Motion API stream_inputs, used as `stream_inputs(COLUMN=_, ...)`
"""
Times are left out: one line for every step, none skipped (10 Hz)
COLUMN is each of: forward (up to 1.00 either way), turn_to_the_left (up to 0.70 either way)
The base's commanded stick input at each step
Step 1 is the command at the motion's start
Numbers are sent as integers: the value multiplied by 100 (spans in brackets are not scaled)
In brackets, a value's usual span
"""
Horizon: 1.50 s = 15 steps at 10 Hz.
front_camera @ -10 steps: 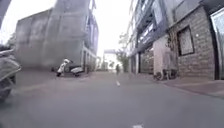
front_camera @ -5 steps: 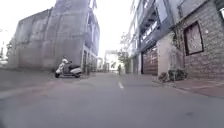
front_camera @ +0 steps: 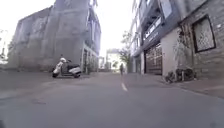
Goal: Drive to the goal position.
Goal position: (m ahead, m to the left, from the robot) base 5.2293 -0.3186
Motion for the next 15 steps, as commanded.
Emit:
stream_inputs(forward=100, turn_to_the_left=0)
stream_inputs(forward=100, turn_to_the_left=0)
stream_inputs(forward=100, turn_to_the_left=0)
stream_inputs(forward=100, turn_to_the_left=0)
stream_inputs(forward=100, turn_to_the_left=0)
stream_inputs(forward=100, turn_to_the_left=0)
stream_inputs(forward=100, turn_to_the_left=0)
stream_inputs(forward=100, turn_to_the_left=0)
stream_inputs(forward=100, turn_to_the_left=0)
stream_inputs(forward=100, turn_to_the_left=0)
stream_inputs(forward=100, turn_to_the_left=0)
stream_inputs(forward=100, turn_to_the_left=0)
stream_inputs(forward=100, turn_to_the_left=0)
stream_inputs(forward=100, turn_to_the_left=0)
stream_inputs(forward=100, turn_to_the_left=0)
